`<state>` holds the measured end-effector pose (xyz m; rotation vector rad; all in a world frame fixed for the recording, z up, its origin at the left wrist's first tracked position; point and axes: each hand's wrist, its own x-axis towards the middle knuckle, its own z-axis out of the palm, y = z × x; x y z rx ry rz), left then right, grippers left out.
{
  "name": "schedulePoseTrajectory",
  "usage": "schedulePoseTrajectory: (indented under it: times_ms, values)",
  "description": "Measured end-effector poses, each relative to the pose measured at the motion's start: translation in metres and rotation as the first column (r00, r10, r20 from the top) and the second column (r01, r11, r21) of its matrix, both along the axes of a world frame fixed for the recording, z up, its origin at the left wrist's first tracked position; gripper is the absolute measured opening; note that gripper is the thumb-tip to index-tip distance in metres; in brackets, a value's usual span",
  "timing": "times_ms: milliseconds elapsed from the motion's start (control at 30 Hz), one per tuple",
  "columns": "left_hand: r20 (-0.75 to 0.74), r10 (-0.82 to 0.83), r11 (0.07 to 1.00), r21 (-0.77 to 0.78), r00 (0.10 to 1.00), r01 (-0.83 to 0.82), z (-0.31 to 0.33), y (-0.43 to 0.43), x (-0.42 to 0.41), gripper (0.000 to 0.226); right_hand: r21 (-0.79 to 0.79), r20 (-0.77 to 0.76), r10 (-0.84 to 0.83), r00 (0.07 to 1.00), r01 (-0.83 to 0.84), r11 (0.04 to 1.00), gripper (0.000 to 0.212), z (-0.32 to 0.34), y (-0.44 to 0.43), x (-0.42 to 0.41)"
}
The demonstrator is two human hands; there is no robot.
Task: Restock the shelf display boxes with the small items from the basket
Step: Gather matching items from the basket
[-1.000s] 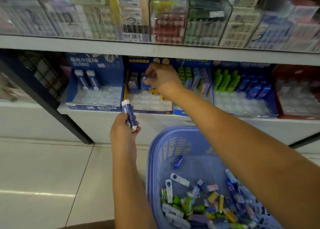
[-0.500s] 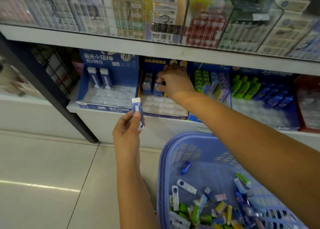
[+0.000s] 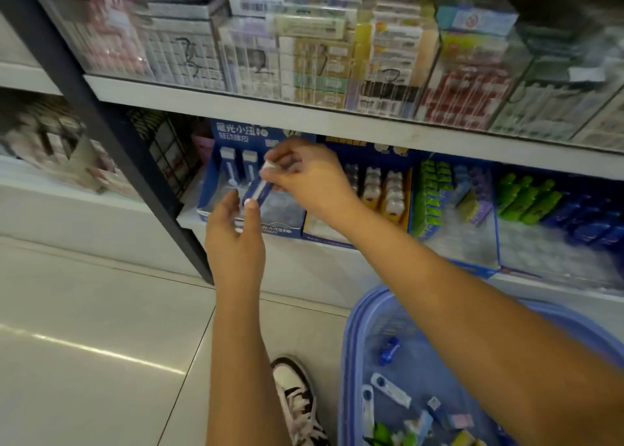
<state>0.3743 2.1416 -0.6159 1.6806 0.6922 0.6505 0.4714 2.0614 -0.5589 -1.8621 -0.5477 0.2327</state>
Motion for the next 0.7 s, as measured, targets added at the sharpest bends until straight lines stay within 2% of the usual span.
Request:
schedulePoseTrajectory:
  times_ms: [100,233,333,700]
  values:
    - [-0.145,-0.016,0.962,0.266,0.989,0.055,-0.005,0.013,-0.004,0.040,-0.107,0.218,-0.014,0.976,0.038,0.993,0.013,-0.006,0.031,0.007]
    - [-0.244,-0.070,0.920,0.360,0.967,0.157,-0.019,0.016,-0.009,0.033,-0.283,0.317,0.075,0.946,0.019,0.959,0.017,-0.016,0.062,0.015]
    - [-0.228,-0.061,0.919,0.367,0.972,0.144,-0.025,0.019,-0.009,0.029,-0.323,0.374,0.111,0.921,0.017,0.946,0.017,-0.017,0.072,0.021]
    - [-0.160,-0.064,0.952,0.287,0.985,0.109,-0.035,0.022,-0.010,0.029,-0.496,0.418,0.263,0.869,-0.024,0.868,0.021,-0.021,0.088,0.024]
